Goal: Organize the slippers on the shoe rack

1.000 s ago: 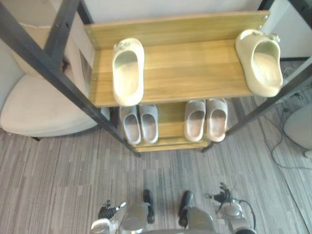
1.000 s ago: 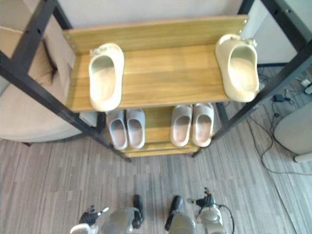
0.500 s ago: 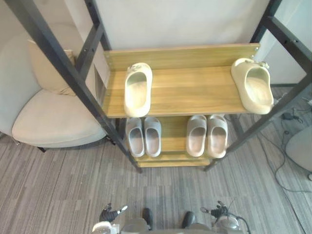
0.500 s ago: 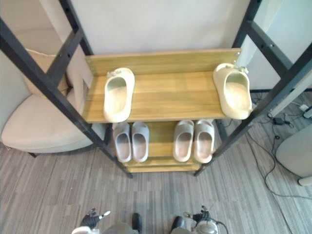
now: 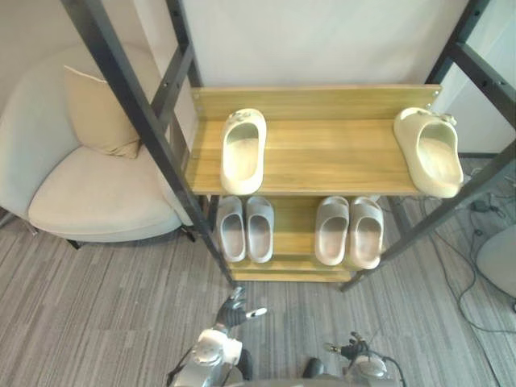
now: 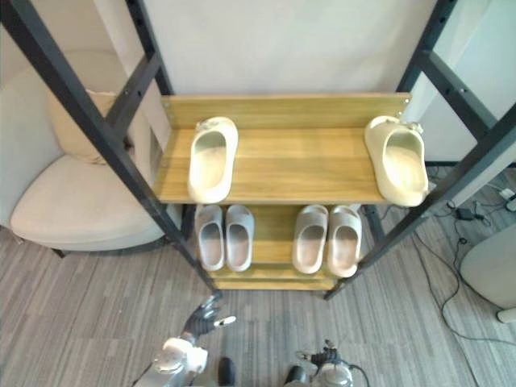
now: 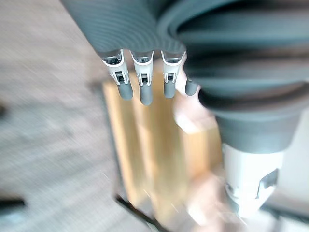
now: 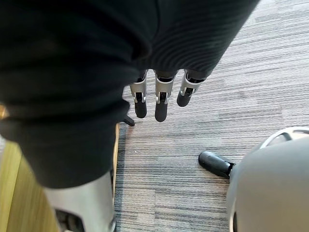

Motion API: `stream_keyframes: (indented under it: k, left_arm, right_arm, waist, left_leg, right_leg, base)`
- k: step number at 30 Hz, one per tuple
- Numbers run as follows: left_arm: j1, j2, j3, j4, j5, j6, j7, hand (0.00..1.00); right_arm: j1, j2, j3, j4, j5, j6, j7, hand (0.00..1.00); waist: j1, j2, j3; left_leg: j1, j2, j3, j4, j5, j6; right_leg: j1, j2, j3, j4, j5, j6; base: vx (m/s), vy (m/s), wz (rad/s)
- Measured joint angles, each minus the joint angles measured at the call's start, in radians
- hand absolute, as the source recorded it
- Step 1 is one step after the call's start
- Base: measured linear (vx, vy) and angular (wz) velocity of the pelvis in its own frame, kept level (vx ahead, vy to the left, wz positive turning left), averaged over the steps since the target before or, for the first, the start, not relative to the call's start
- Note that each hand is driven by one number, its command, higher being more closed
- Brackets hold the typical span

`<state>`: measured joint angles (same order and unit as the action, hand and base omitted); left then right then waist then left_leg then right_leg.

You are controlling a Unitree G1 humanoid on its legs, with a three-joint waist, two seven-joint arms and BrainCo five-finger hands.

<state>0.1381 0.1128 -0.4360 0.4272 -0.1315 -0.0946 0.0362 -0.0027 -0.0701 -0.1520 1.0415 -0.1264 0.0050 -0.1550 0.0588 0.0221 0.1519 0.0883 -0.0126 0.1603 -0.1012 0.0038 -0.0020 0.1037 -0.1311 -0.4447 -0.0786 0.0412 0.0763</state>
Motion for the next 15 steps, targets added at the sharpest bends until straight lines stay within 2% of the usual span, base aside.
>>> stream_keyframes:
  k: [11,15]
  left_arm:
    - [-0.019,0.033,-0.233,-0.17,-0.109,-0.008,-0.082,0.0]
    - [-0.061,0.034,-0.302,-0.26,-0.166,-0.008,-0.084,0.0]
  right_arm:
    - [-0.005,-0.005,0.044,-0.001,-0.035,0.001,0.011,0.0]
    - [-0.006,-0.01,0.068,-0.001,-0.071,0.003,0.019,0.0]
  waist:
    - [-0.003,0.007,-0.025]
    - [-0.003,0.009,-0.031]
  left_leg:
    - [0.002,0.001,-0.004,0.0,0.0,0.0]
    - [0.006,0.002,-0.001,0.0,0.0,0.0]
  right_leg:
    - [0.002,0.003,-0.003,-0.007,0.001,-0.001]
    - [0.003,0.003,0.002,-0.007,0.002,-0.004]
  base:
    - [0.0,-0.001,0.02]
    - [-0.02,0.002,-0.02]
